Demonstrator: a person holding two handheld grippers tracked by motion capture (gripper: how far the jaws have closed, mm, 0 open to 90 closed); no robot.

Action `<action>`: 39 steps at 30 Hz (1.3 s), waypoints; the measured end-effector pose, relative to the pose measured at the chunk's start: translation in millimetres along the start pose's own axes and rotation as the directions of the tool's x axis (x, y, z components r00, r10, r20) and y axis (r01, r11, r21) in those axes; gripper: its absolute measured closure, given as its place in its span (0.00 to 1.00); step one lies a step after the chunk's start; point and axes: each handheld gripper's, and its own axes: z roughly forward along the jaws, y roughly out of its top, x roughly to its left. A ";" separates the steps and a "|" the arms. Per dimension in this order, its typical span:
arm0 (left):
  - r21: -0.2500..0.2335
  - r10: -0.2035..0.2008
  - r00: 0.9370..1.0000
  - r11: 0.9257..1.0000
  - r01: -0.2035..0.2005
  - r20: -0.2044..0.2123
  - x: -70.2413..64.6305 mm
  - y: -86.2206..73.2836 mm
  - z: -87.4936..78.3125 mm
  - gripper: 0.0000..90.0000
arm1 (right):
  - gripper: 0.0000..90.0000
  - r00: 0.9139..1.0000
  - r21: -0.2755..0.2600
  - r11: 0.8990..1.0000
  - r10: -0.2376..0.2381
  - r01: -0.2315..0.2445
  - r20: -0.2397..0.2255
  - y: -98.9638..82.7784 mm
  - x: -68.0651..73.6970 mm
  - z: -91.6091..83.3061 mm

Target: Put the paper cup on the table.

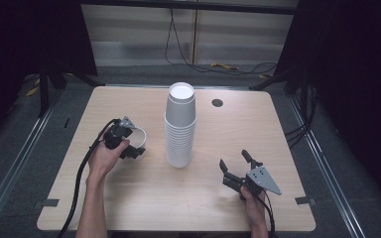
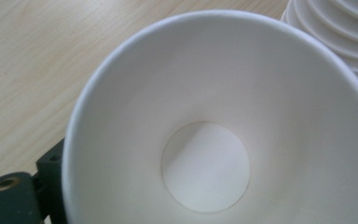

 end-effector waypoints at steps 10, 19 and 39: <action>-0.113 -0.111 0.994 0.988 0.110 0.003 -2.5 -27.1 3.1 0.17 | 0.16 1.000 0.002 1.000 0.001 -0.001 -0.002 0.0 0.1 -0.5; -0.190 -0.149 0.988 0.972 0.140 -0.035 -11.1 -42.8 2.7 0.17 | 0.16 1.000 -0.002 1.000 0.002 -0.002 -0.011 -0.1 -0.4 -0.6; -0.426 -0.233 0.971 0.885 0.189 -0.054 -35.0 -77.0 -20.6 0.17 | 0.16 1.000 -0.001 1.000 0.003 -0.003 -0.016 -0.1 -0.4 -0.7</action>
